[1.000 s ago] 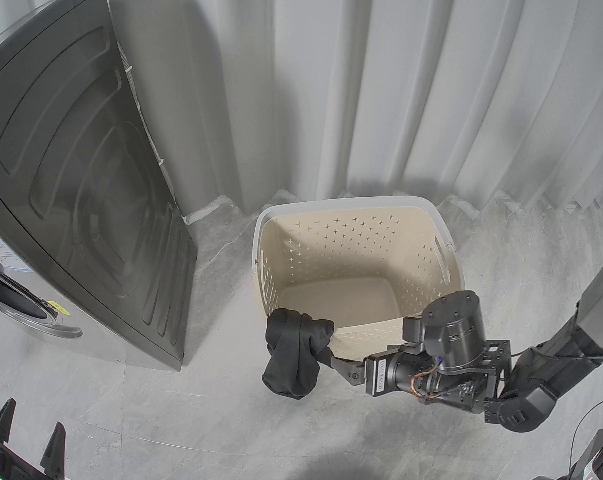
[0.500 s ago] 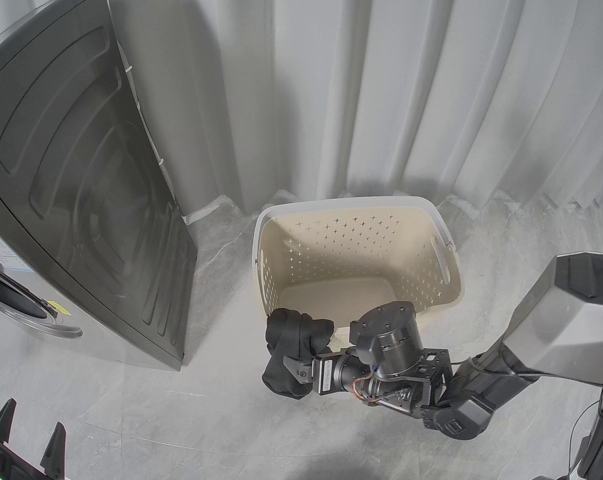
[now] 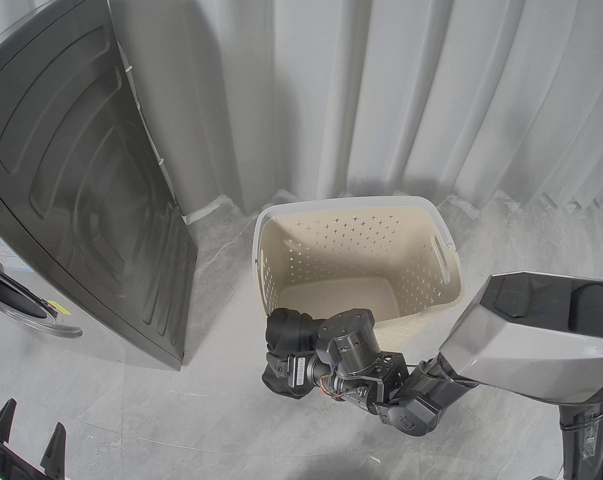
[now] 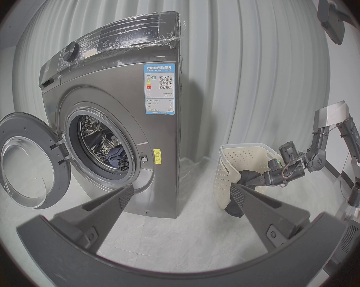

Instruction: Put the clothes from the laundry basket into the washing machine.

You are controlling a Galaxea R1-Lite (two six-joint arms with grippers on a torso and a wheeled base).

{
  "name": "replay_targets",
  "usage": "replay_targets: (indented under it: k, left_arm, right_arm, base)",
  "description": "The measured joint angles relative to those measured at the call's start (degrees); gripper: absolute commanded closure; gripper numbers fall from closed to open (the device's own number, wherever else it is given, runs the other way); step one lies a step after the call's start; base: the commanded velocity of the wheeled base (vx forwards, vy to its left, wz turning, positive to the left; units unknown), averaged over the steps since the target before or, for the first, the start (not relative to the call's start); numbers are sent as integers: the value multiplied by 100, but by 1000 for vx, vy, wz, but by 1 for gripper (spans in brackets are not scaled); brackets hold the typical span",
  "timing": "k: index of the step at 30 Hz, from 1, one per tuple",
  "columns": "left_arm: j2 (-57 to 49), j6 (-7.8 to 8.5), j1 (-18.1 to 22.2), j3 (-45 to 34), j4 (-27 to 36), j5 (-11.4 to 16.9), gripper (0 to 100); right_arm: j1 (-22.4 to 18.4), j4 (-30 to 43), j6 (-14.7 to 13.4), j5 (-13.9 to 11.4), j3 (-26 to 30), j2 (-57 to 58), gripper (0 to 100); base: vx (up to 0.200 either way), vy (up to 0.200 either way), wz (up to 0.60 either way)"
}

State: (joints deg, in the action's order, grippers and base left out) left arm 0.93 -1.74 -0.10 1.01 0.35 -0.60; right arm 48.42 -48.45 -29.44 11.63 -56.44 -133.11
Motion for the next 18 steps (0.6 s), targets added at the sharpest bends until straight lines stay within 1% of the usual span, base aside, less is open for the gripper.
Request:
replay_targets:
  k: [5, 6, 13, 18]
  left_arm:
    - [0, 0, 0, 0, 0, 0, 0]
    - [0, 0, 0, 0, -2, 0, 0]
    - [0, -2, 0, 0, 0, 2, 0]
    - [0, -6, 0, 0, -2, 0, 0]
  right_arm:
    - [-52, -2, -9, 20, -310, -252, 0]
    - [-79, -5, -9, 22, -364, -295, 100]
    - [-187, -13, -17, 27, -541, -433, 100]
    - [-146, 35, -154, 24, -499, -391, 100]
  base:
    - [0, 0, 0]
    - [0, 0, 0]
    - [0, 0, 0]
    - [0, 0, 0]
